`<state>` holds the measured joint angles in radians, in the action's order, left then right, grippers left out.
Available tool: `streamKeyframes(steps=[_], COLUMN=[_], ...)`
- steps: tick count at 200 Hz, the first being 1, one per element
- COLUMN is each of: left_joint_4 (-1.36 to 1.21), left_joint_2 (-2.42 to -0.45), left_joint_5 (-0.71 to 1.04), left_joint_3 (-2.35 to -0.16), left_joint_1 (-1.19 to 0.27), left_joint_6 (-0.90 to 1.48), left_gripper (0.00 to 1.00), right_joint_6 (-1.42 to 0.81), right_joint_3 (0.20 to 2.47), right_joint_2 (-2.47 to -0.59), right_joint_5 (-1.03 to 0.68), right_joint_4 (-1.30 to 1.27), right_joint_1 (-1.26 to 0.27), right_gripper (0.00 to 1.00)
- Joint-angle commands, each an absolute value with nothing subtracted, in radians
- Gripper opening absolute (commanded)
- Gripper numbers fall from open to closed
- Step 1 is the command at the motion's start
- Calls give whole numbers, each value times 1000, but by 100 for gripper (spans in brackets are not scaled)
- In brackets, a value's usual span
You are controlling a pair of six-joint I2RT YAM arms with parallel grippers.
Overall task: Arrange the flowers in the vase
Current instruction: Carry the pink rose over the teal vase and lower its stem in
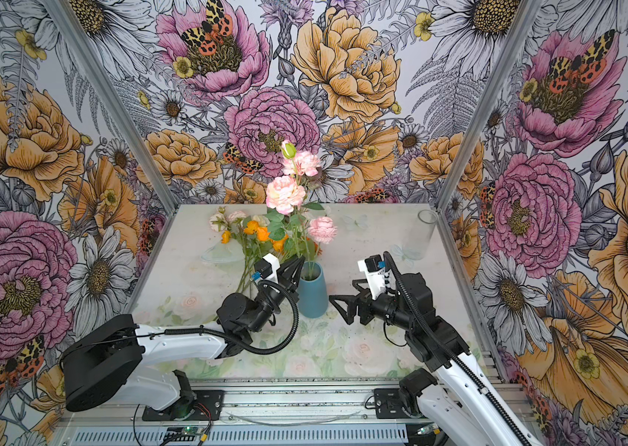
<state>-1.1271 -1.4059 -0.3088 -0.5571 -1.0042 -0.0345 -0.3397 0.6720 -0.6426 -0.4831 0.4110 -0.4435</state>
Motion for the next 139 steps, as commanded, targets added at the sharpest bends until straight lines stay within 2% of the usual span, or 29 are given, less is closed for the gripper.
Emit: streamKeyframes(steps=[1, 69, 86, 139], left_joint_4=[-1034, -981, -942, -620], left_joint_2=[-1383, -1368, -1348, -1186], left_joint_5=[-331, -328, -336, -297], left_joint_3=[-549, -571, -577, -622], left_joint_1=[-1006, -999, -999, -952], left_joint_6=[-44, -50, -51, -12], left_gripper=[20, 38, 51, 75], right_joint_6=[-325, -317, -317, -304], right_joint_3=[664, 681, 681, 696], right_joint_2=[-642, -659, -656, -673], right_joint_5=[-483, -483, -482, -479], right_joint_4=[397, 397, 397, 399], right_joint_1=[-436, -436, -436, -437], right_gripper=[100, 100, 100, 100])
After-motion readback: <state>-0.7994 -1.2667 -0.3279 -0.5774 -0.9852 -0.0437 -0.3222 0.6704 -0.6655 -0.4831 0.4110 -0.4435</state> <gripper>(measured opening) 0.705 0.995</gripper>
